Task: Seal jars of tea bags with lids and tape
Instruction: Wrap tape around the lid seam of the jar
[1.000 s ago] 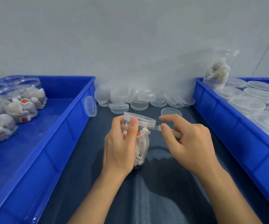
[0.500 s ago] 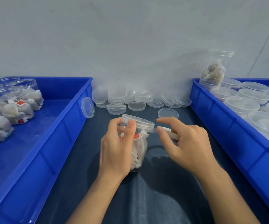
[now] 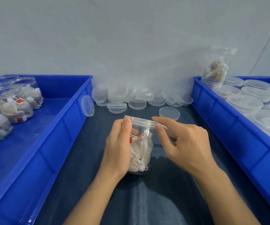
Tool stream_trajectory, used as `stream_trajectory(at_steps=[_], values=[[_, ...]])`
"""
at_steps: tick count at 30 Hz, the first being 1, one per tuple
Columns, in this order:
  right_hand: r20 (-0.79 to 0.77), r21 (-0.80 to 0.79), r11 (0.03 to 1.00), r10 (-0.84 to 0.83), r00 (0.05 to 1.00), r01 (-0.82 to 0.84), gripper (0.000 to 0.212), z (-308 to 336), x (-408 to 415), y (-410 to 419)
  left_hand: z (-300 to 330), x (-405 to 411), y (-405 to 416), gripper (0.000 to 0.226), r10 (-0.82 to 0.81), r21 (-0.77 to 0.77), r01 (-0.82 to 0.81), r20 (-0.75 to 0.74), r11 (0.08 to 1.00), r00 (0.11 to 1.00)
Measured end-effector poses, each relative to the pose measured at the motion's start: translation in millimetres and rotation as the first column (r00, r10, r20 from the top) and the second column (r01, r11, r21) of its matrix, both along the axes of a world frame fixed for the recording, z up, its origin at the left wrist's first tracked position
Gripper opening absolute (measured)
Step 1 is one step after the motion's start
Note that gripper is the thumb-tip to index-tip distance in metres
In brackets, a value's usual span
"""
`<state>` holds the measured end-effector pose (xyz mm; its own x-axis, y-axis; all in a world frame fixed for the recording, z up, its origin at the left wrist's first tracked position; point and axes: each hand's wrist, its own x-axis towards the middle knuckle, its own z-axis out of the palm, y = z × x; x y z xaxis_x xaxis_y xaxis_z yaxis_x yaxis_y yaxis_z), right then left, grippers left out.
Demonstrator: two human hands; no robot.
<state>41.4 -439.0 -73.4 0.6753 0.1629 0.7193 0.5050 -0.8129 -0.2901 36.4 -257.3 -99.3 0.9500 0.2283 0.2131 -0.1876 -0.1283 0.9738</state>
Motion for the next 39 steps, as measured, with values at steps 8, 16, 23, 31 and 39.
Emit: stream_trajectory(at_steps=[8,16,23,31,39], values=[[0.008,0.011,1.000,-0.016,1.000,0.016,0.031,-1,-3,4,1,-8,-6,0.022,0.274,0.244,-0.378,0.371,0.893,0.887],[-0.016,0.019,0.992,-0.124,0.992,0.124,0.023,-3,1,4,-4,-14,-23,0.097,0.095,0.660,-0.265,0.282,0.703,0.955],[-0.202,-0.036,0.997,-0.074,0.977,0.068,0.048,3,-5,6,-7,-11,-19,0.098,0.116,0.594,-0.275,0.291,0.756,0.950],[-0.266,-0.021,1.000,-0.022,0.964,0.017,0.048,7,-6,3,-6,-10,-11,0.092,0.130,0.462,-0.242,0.261,0.853,0.957],[-0.326,-0.073,0.995,-0.086,0.941,0.065,0.041,3,2,-5,-7,-10,-14,0.089,0.123,0.351,-0.216,0.269,0.911,0.955]])
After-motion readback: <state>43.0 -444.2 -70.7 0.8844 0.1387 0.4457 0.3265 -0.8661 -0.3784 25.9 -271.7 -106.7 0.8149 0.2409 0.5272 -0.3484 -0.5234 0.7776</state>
